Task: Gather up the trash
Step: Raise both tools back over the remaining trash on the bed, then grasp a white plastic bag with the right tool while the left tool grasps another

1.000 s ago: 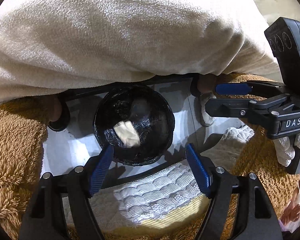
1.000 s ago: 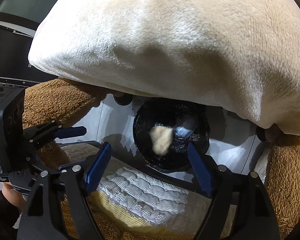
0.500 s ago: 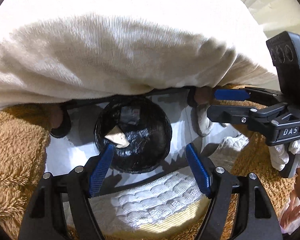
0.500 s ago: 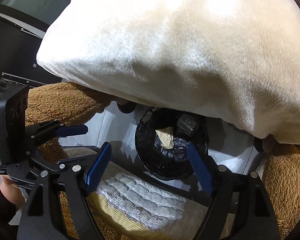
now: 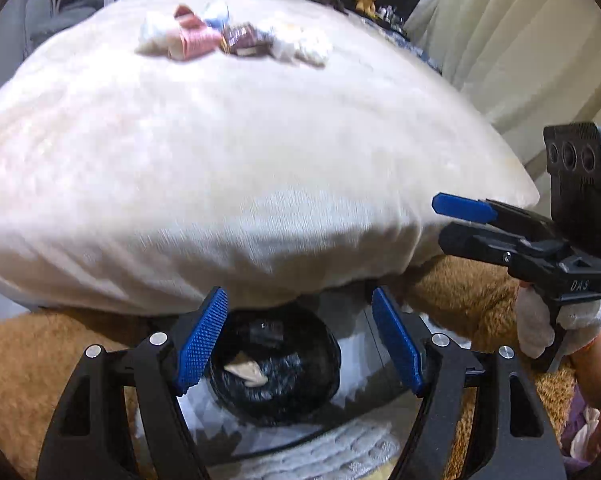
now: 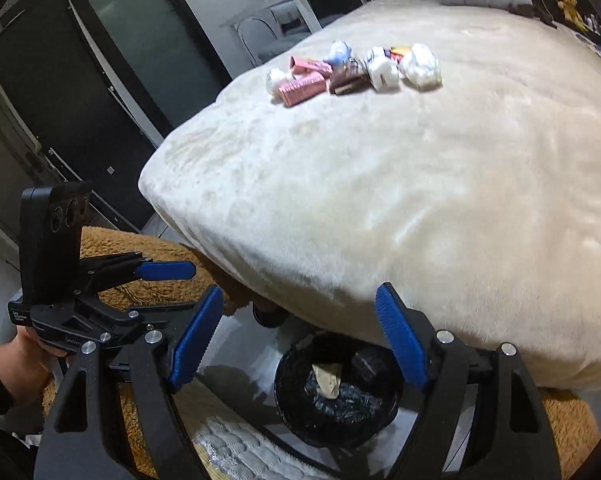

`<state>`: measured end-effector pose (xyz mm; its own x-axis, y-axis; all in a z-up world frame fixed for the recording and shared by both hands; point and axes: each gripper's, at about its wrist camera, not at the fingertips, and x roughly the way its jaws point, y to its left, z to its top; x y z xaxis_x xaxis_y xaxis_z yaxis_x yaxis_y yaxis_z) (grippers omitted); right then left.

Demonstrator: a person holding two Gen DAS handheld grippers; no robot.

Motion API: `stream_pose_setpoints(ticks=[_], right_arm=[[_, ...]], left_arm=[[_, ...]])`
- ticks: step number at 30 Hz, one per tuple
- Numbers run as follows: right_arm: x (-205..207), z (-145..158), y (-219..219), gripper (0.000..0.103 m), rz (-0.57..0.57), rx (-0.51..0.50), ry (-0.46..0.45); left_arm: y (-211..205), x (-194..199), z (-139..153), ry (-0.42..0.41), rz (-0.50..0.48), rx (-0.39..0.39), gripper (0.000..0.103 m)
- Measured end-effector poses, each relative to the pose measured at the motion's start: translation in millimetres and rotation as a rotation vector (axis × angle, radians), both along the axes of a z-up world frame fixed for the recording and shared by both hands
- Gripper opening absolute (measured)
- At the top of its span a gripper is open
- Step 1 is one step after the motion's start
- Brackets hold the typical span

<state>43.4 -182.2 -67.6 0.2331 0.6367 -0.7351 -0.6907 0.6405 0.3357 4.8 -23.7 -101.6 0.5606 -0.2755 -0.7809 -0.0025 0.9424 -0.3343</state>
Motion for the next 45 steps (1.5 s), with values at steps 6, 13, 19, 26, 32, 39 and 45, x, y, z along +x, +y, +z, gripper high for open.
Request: stream_pose_setpoints(ticks=[6,13,19,26,32,39,45], right_arm=[[26.1,20.6,8.7,0.078,0.003,0.02,-0.082],[72.9,39.4,16.4,0.078,-0.051,0.035,-0.132],[121.5,41.9,20.2,0.078,-0.116,0.035,-0.147],[172.7,33.4,20.8,0.078,-0.188,0.039,-0.115],[207.9,25.0,26.6,0.078,-0.231,0.064,-0.071],[246.0,13.2,36.3,0.078,-0.277,0.105,0.01],[267.2,0.4,44.1,0.071,-0.292,0.114,0.072]], left_arm=[[21.7,19.4,34.0,-0.094,0.033,0.05,0.073],[46.9,56.4,64.4,-0.156,0.059,0.113,0.073],[83.5,94.2,75.7,-0.162,0.147,0.119,0.073],[123.9,139.1,71.7,-0.129,0.225,0.119,0.073],[149.0,167.3,60.2,-0.102,0.258,0.089,0.073],[166.3,190.2,50.2,-0.082,0.263,-0.012,0.073],[177.0,210.1,33.6,-0.039,0.259,-0.124,0.073]])
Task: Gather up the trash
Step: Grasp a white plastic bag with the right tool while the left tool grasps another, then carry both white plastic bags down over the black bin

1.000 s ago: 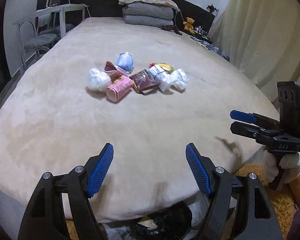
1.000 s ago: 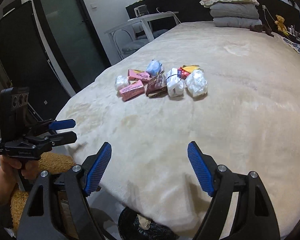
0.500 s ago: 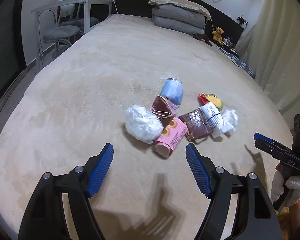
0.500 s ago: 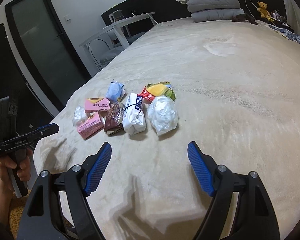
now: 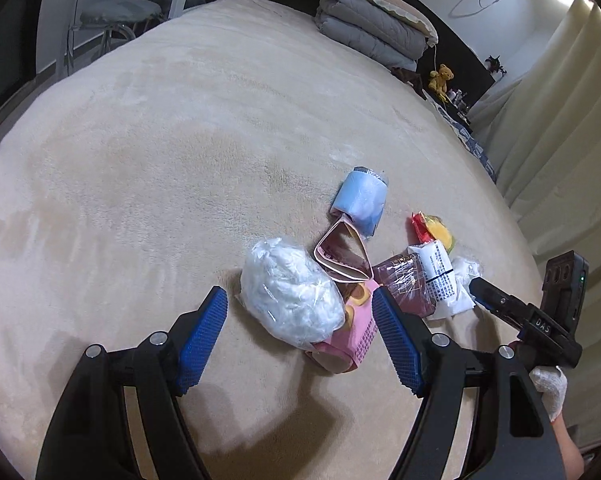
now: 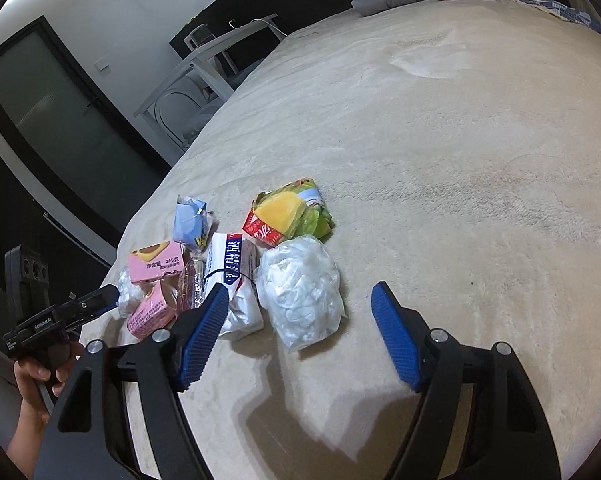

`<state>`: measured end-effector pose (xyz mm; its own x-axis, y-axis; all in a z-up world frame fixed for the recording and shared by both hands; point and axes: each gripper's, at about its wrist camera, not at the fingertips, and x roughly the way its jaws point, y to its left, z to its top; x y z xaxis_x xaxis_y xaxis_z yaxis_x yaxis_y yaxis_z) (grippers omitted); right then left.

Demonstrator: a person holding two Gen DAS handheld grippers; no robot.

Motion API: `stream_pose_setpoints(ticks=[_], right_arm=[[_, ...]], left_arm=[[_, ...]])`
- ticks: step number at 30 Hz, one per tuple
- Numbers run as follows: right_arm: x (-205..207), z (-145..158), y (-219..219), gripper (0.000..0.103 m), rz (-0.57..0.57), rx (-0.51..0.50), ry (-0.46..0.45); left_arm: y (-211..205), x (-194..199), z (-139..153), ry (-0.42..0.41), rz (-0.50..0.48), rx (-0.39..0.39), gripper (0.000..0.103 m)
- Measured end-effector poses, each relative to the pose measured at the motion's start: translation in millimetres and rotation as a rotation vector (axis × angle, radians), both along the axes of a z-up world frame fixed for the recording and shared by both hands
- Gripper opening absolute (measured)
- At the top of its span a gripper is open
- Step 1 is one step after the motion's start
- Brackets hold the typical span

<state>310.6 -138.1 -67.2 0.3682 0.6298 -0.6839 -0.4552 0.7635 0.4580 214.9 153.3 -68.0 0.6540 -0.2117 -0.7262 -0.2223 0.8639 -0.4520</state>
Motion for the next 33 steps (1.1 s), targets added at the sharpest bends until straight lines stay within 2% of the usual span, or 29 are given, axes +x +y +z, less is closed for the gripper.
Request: stream_pose_setpoints(ticks=[5,6,9,15,33], right_arm=[[8.4,-5.8,3.2,0.058,-0.004,-0.001,0.022],[9.3,-5.9,3.4,0.056,-0.002,-0.001,0.022],[10.4,-7.2,7.7,0.047,0.012,-0.002,0.027],[5.1,-5.9,10.7,0.044,0.016,-0.008,0.014],[-38.6,23.8,-11.1,0.044,0.011,0.032,-0.042]], left_arm=[[4.9,6.4,-9.1,0.007,0.0,-0.032,0.071],[5.4,7.1,-9.7,0.008,-0.004,-0.034,0.064],[4.9,7.5,-10.9,0.012,-0.015,-0.036,0.056],[3.6,2.9,-7.4,0.004,-0.011,-0.008,0.051],[-10.9,-34.3,22.8,-0.08,0.002,-0.002,0.05]])
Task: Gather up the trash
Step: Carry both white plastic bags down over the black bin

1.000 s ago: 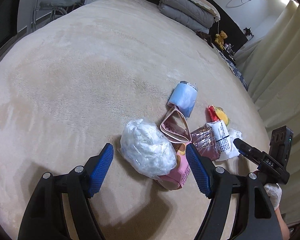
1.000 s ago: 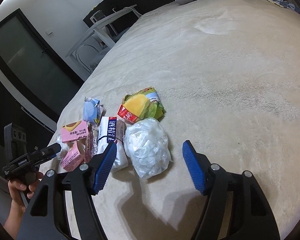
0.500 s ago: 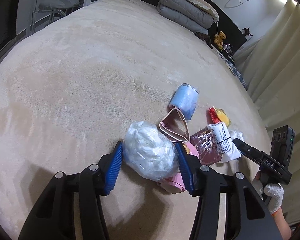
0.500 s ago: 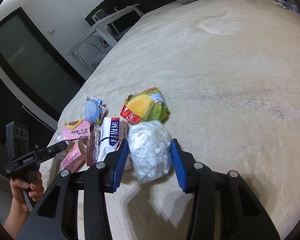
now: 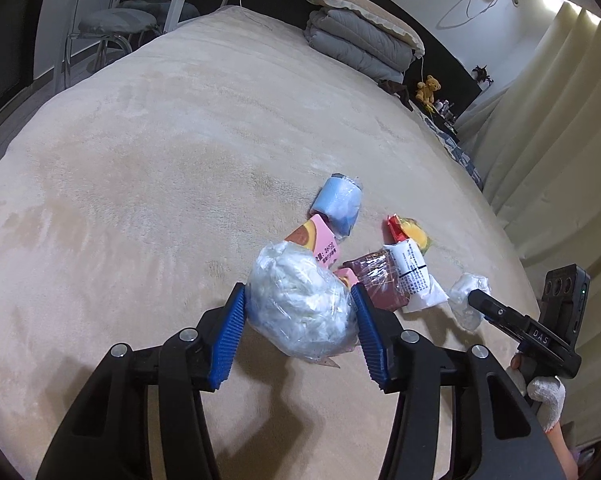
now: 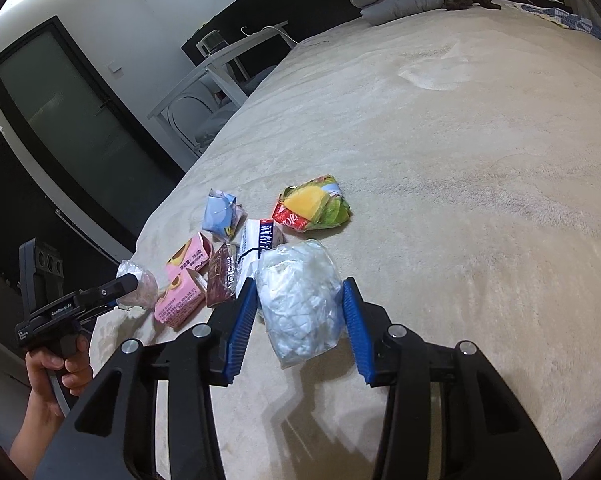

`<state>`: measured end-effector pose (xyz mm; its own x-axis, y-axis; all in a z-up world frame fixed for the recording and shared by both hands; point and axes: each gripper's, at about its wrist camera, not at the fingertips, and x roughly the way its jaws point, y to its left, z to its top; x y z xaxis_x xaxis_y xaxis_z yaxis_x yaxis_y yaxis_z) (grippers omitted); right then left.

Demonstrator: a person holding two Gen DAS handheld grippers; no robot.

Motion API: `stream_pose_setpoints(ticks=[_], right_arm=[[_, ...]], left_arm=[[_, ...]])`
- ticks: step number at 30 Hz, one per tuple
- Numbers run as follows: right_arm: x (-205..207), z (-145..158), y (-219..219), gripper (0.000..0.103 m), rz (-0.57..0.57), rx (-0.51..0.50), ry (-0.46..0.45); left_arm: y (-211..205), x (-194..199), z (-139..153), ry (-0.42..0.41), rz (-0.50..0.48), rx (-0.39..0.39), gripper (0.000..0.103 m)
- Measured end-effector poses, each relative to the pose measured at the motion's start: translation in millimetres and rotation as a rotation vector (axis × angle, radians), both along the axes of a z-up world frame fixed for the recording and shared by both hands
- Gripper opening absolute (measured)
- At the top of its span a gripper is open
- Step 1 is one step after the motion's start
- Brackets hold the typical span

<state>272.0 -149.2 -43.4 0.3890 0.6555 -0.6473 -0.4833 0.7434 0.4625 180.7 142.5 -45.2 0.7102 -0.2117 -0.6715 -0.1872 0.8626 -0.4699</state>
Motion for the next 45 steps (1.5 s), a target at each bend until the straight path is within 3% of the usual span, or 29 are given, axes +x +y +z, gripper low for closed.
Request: stream_pose_setpoints(ticks=[12,22,36,45], right_arm=[[-56.6,29.2,-21.0,0.044,0.036,0.063,-0.052],[-118.4,41.6,-47.4,0.044,0.078,0.118,-0.085],[-191.4,31.5,-57.0,0.044,0.153,0.098,-0.123],[-221.5,13.3,-56.6,0.045,0.196,0.046,-0.092]], left_arm=[[-24.6,-55.4,34.9,-0.122,0.002,-0.011,0.05],[-74.5,-118.6,39.9,-0.199,-0.062,-0.01,0.05],[-131.1,-174.9,21.0,-0.211,-0.17,0.063,0.05],[-154.9,-196.5,-0.6,-0.153,-0.219,0.062,0.05]])
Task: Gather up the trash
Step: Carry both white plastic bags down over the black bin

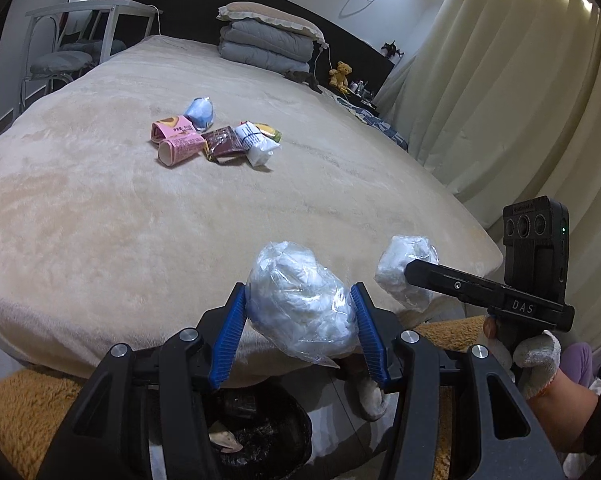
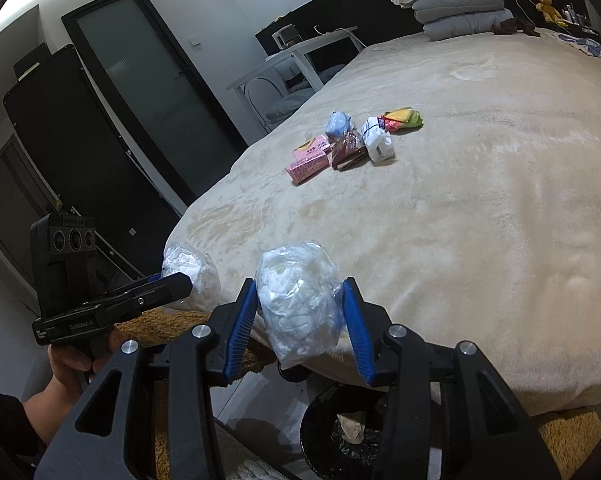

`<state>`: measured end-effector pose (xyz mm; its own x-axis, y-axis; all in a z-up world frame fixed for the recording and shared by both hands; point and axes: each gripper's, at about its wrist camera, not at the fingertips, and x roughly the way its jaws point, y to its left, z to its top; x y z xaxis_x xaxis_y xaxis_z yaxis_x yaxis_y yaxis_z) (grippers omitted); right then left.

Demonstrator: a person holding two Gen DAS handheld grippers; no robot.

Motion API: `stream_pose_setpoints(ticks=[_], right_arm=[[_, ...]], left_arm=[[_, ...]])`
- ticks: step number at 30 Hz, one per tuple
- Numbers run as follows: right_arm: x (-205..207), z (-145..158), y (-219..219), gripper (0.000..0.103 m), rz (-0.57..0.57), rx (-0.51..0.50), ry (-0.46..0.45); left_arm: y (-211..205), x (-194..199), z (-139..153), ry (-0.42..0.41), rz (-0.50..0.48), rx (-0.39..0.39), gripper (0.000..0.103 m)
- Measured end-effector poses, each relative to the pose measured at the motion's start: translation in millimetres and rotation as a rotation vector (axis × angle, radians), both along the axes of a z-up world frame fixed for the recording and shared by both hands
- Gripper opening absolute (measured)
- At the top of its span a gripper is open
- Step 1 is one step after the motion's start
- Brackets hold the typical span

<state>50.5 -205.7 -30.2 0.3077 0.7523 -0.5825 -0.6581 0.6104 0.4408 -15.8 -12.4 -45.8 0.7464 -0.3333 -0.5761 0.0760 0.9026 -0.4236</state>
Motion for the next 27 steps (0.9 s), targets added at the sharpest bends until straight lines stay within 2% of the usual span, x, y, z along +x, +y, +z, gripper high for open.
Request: stream_pose_setpoints(ticks=[8,12,22,25,27], right_arm=[[-16.7,-17.2,2.0,0.045,0.033,-0.037,0.057],[-20.2,-28.1,5.3,0.045,0.045,-0.07,0.096],[-15.0,-71.6,10.1,0.045,0.061,-0.184,0.276],[-13.5,-85.2,10.4,0.045,0.062,-0.223,0.322],[-12.4,-94.3,11.5,0.045,0.063,-0.253,0.349]], left_arm=[[-11.8,-14.2,-15.3,0.044,-0.017,-0.008,0.05],[-19.0,-17.1,-27.4,0.093,-0.041,-0.007,0.05],[-35.5,-2.9,-72.6,0.312,-0.116,0.024,0.05],[-38.0,3.4,-89.7,0.389,-0.145,0.007,0.05],[-41.1,6.0,-98.7,0.425,-0.152,0.033,0.05]])
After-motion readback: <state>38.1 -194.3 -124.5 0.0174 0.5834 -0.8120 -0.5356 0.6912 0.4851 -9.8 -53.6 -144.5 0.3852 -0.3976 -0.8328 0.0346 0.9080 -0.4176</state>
